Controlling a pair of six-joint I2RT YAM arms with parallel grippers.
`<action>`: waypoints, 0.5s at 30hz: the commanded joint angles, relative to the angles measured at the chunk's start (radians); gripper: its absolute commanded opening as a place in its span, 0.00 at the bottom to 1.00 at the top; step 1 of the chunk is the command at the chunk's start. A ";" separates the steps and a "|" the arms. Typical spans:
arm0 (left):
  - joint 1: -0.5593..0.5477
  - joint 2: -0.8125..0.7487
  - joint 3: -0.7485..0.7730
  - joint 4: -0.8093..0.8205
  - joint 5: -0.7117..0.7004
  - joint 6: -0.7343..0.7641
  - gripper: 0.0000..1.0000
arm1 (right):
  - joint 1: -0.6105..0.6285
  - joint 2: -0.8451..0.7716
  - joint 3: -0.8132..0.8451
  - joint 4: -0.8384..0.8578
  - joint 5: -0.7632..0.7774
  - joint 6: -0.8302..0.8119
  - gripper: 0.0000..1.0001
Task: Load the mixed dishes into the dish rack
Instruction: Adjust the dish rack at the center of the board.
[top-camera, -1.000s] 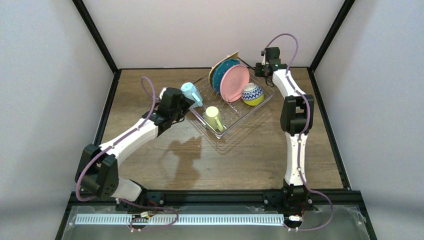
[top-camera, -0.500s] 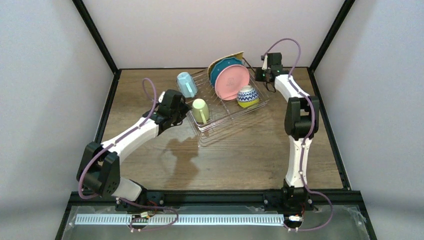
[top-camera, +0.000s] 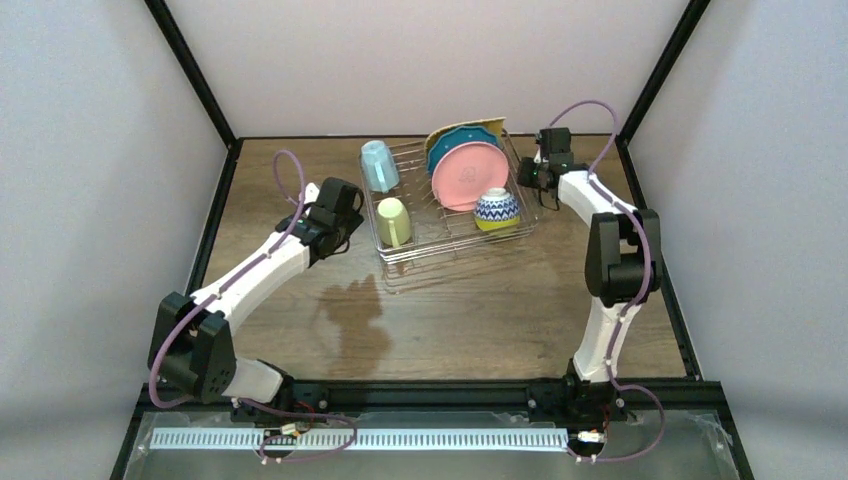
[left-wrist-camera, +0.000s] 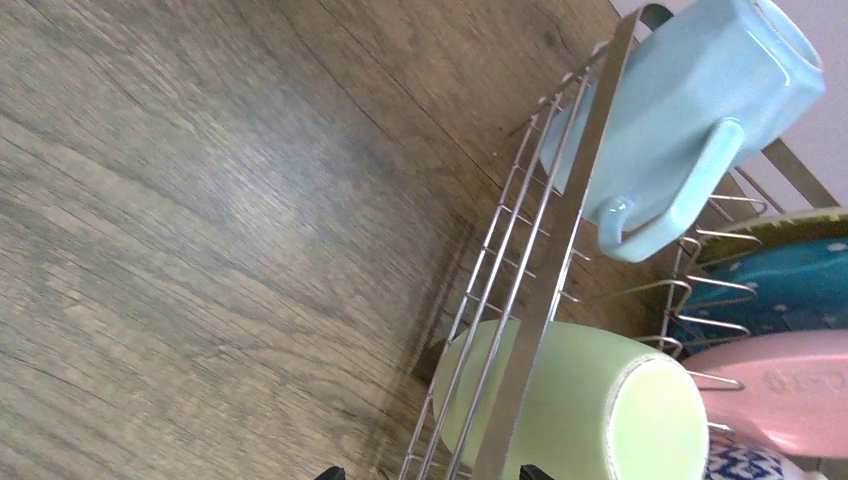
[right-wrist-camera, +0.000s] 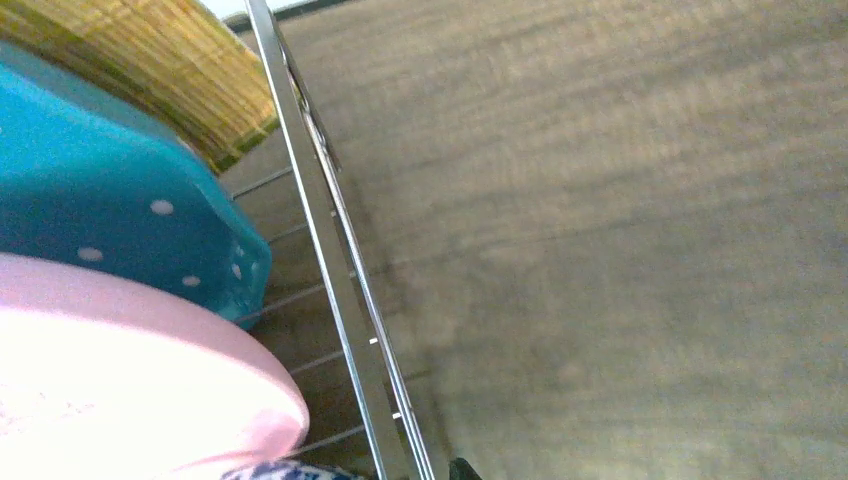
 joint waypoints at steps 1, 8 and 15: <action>0.009 -0.013 0.014 -0.036 -0.046 0.033 1.00 | 0.042 -0.086 -0.107 -0.133 0.076 0.072 0.27; 0.012 0.008 0.041 -0.041 -0.049 0.056 1.00 | 0.102 -0.215 -0.259 -0.150 0.115 0.175 0.26; 0.015 0.010 0.054 -0.055 -0.064 0.078 1.00 | 0.142 -0.329 -0.378 -0.157 0.143 0.244 0.24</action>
